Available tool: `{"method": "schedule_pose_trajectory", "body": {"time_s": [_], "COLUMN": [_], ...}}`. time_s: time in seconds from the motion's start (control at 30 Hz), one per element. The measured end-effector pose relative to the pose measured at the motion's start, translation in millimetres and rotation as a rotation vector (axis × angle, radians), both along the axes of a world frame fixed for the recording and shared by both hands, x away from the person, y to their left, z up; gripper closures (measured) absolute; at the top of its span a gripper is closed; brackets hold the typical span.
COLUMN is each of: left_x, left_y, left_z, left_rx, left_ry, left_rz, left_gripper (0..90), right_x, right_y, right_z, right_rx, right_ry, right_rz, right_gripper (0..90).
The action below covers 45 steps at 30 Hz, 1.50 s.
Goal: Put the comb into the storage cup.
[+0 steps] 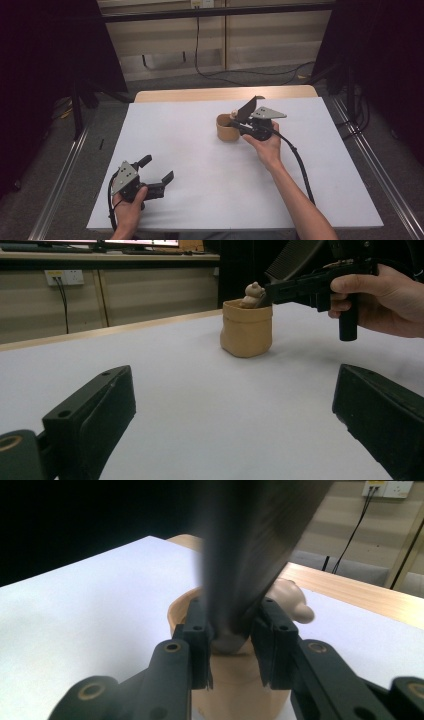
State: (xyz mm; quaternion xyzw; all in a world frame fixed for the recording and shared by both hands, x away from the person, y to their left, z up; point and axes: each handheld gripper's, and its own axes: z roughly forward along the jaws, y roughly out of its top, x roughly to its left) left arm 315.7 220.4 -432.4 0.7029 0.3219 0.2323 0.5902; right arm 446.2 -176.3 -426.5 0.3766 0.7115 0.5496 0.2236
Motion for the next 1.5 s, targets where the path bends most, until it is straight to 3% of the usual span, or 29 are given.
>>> {"method": "schedule_pose_trajectory", "body": {"time_s": [0.37,0.5,0.6,0.87,1.13,1.3,1.5], "left_x": [0.4,0.8,0.8,1.1,2.3,2.8,2.4], "left_y": [-0.3,-0.7,0.2,-0.4,0.7,-0.2,0.8], "left_z": [-0.2,0.0,0.0,0.0,-0.3,-0.9,-1.0], "left_rx": [-0.002,0.004,0.01,0.009,0.003,0.006,0.005], "left_ry": [0.001,-0.001,-0.002,0.0,0.006,0.006,0.008], "left_rz": [0.002,-0.002,-0.001,0.01,0.029,0.024,0.031], "left_gripper": [3.7,3.7,3.7,3.7,3.8,3.7,3.8], "right_x": [-3.6,-5.2,-7.2,-13.5,-18.6,-22.4,-25.4], "right_y": [-6.4,-8.9,-11.6,-16.2,-21.9,-27.1,-32.7], "right_z": [1.9,1.1,1.1,5.8,9.1,10.9,12.0], "right_rx": [0.018,0.034,0.035,0.051,0.046,0.035,0.043], "right_ry": [-0.001,0.001,-0.003,-0.029,-0.043,-0.06,-0.049], "right_rz": [-0.014,-0.028,-0.03,-0.035,-0.078,-0.112,-0.126], "right_gripper": [59.1,47.9,45.1,23.1,5.7,3.5,2.2]}}
